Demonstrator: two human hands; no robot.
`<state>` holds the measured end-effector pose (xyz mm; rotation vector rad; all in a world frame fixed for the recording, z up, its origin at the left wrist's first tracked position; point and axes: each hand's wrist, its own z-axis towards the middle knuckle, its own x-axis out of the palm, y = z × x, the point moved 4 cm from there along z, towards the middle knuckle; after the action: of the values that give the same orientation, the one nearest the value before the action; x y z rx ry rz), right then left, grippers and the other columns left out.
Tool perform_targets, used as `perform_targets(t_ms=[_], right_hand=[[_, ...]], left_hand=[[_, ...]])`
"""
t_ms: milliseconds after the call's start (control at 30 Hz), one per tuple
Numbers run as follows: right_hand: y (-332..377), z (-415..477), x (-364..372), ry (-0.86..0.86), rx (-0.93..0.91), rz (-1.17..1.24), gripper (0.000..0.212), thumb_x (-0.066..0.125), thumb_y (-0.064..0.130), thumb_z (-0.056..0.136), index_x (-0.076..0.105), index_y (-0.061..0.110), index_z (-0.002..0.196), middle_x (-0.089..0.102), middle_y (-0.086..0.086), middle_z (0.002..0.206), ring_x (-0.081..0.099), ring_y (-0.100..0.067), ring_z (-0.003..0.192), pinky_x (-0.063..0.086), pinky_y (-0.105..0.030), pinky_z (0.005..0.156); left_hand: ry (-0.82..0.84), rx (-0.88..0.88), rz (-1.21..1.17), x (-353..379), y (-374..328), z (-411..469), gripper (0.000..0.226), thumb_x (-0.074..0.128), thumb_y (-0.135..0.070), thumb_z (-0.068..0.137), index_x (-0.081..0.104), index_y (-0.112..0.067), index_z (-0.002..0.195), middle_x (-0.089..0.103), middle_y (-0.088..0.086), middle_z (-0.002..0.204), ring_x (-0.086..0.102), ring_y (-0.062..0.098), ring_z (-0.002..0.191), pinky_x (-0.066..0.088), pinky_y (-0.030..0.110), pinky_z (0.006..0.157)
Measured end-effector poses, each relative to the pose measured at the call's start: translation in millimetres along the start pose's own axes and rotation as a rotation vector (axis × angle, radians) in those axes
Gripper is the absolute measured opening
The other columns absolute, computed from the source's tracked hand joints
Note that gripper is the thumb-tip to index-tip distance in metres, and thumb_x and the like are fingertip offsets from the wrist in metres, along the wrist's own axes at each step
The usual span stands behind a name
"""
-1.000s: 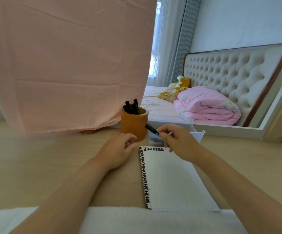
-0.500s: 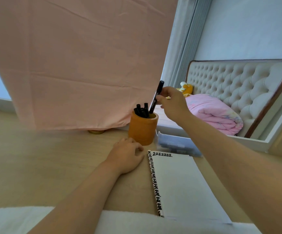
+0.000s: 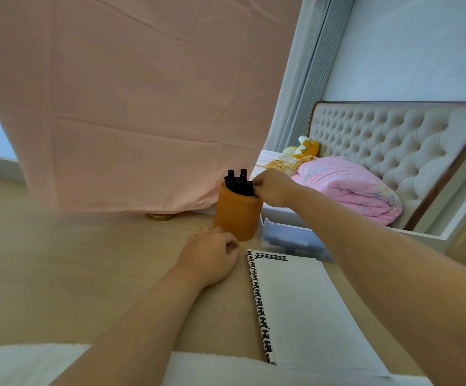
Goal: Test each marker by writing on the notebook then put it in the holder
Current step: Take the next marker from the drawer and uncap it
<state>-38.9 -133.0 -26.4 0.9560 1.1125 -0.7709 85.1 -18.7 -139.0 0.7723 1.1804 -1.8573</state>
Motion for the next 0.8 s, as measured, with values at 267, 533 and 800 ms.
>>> perform_targets(t_ms=[267, 533, 800], right_hand=[[-56, -25, -12, 0.035, 0.063, 0.061, 0.017, 0.06, 0.01, 0.096, 0.073, 0.021, 0.099, 0.071, -0.001, 0.107, 0.062, -0.017, 0.098, 0.051, -0.026, 0.082], [-91, -36, 7, 0.39, 0.191, -0.124, 0.023, 0.066, 0.033, 0.094, 0.073, 0.028, 0.114, 0.066, 0.004, 0.112, 0.057, -0.016, 0.103, 0.055, -0.025, 0.088], [-84, -30, 13, 0.51, 0.17, -0.189, 0.024, 0.067, 0.031, 0.093, 0.072, 0.027, 0.116, 0.066, 0.006, 0.101, 0.058, -0.012, 0.089, 0.05, -0.018, 0.07]], left_hand=[[-0.012, -0.003, 0.019, 2, -3, 0, 0.025, 0.052, -0.044, 0.093, 0.066, -0.035, 0.113, 0.062, -0.013, 0.119, 0.048, 0.012, 0.113, 0.042, 0.036, 0.096], [-0.008, 0.001, 0.029, 3, -7, 0, 0.027, 0.051, -0.047, 0.094, 0.065, -0.036, 0.114, 0.061, -0.013, 0.12, 0.046, 0.012, 0.112, 0.042, 0.036, 0.095], [-0.011, 0.001, 0.043, 4, -6, 1, 0.027, 0.05, -0.049, 0.094, 0.065, -0.037, 0.114, 0.061, -0.014, 0.119, 0.046, 0.01, 0.111, 0.042, 0.036, 0.095]])
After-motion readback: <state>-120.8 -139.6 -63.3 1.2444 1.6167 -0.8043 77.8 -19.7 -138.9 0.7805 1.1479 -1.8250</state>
